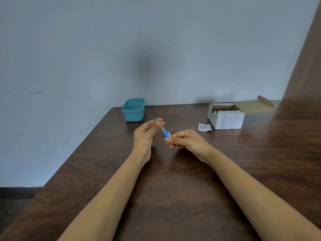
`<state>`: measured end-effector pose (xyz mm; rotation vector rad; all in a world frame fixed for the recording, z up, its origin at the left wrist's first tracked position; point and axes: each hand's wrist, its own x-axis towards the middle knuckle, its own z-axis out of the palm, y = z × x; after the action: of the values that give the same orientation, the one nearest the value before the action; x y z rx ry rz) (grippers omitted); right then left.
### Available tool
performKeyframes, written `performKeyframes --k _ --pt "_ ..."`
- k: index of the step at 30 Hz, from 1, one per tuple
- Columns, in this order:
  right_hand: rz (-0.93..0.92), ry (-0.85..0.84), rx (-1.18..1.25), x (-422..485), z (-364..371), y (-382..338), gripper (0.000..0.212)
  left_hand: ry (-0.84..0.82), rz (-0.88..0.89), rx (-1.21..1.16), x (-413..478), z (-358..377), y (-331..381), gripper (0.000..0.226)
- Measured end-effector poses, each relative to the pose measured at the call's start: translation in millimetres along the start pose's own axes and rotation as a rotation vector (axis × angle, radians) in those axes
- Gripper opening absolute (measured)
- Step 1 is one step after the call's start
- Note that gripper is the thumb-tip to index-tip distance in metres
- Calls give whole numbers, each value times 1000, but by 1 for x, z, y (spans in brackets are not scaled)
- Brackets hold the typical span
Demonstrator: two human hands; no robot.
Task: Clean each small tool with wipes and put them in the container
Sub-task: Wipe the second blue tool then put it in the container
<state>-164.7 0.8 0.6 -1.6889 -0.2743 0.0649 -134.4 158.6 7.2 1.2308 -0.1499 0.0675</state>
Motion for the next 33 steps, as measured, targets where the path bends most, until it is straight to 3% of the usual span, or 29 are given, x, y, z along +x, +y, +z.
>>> performKeyframes --k 8,24,33 --pt "-45 72 51 0 1 4 16 -141 21 110 -10 10 -8 17" --pt "1 -8 6 -2 0 -1 10 -2 -14 18 0 0 -1 6" --pt "-43 74 45 -1 1 3 14 -212 75 173 -7 6 -10 10"
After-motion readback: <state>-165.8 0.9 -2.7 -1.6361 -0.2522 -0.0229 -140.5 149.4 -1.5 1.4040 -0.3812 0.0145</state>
